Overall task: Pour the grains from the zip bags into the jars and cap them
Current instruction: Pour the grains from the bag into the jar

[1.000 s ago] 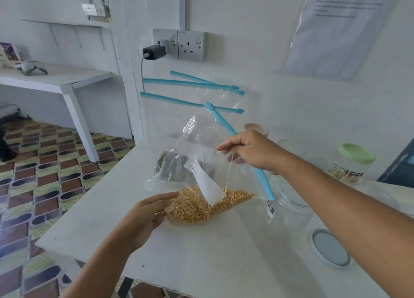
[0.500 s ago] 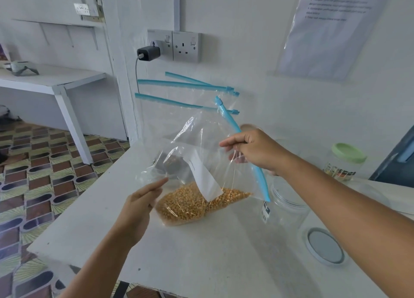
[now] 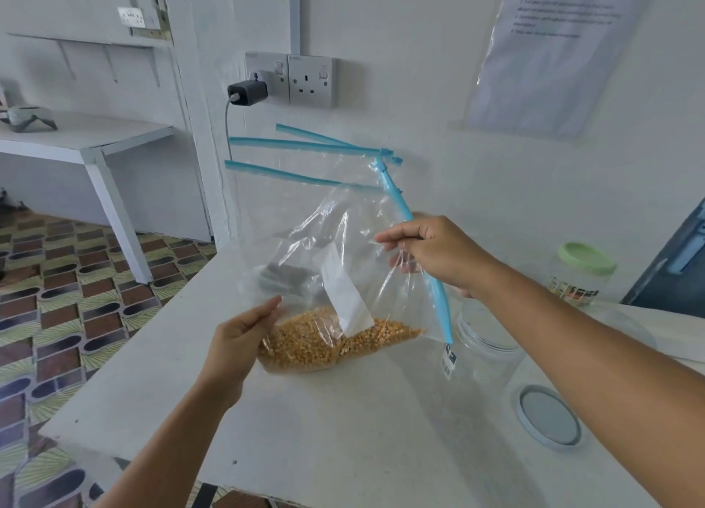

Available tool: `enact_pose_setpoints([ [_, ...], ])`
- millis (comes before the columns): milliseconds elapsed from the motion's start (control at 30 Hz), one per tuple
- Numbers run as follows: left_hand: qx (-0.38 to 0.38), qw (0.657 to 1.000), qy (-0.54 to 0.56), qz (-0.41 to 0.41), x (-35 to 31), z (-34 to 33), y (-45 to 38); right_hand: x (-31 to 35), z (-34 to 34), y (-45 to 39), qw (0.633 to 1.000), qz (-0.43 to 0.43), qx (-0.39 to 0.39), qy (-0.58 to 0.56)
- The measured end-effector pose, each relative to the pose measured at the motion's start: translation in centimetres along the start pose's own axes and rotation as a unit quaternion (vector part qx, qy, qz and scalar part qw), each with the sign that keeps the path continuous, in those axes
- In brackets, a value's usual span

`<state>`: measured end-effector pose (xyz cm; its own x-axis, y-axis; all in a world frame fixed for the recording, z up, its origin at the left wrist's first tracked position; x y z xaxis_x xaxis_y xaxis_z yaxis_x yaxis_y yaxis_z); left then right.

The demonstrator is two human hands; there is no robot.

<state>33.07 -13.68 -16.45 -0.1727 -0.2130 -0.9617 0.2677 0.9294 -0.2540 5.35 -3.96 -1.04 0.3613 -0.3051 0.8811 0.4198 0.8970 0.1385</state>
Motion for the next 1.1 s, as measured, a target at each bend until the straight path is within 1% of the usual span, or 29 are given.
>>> enact_pose_setpoints([
  [133,-0.069,0.997,0.042,-0.017,-2.7,0.3,-1.6,0.8,1.7,0.4,0.998,0.020,-0.032,-0.042],
  [233,-0.084,0.994,0.043,-0.063,-5.7,0.1,-3.2,1.3,3.2,0.7,0.994,0.037,-0.046,-0.089],
  [367,-0.085,0.989,0.035,-0.114,-9.6,-1.4,-4.8,1.2,5.3,1.3,0.985,0.045,-0.063,-0.153],
  [467,-0.077,0.984,0.022,-0.160,-11.6,-2.7,-5.8,0.9,6.8,1.8,0.980,0.049,-0.080,-0.175],
  [567,-0.062,0.980,0.021,-0.185,-13.0,-4.0,-6.5,0.8,8.4,2.4,0.975,0.059,-0.091,-0.193],
  [833,-0.020,0.978,0.031,-0.206,-15.8,-7.0,-7.4,-1.9,10.1,3.7,0.960,0.078,-0.137,-0.233],
  [967,-0.006,0.979,0.031,-0.203,-16.5,-7.8,-7.4,-3.1,10.3,3.7,0.956,0.064,-0.132,-0.252],
  [1100,-0.011,0.979,0.022,-0.204,-16.8,-8.2,-7.3,-3.6,10.0,3.9,0.956,0.057,-0.124,-0.259],
])
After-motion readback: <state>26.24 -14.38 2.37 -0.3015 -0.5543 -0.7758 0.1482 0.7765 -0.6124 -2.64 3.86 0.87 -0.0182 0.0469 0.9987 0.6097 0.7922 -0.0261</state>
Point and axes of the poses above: each hand's wrist, its own y-axis away from the middle knuckle, its own z-axis out of the back of the hand, x = y × z, the point moved 2 cm from there along -y, towards the middle knuckle, and after that the axes turned 15 degrees about -z, right-handed, at the moved point
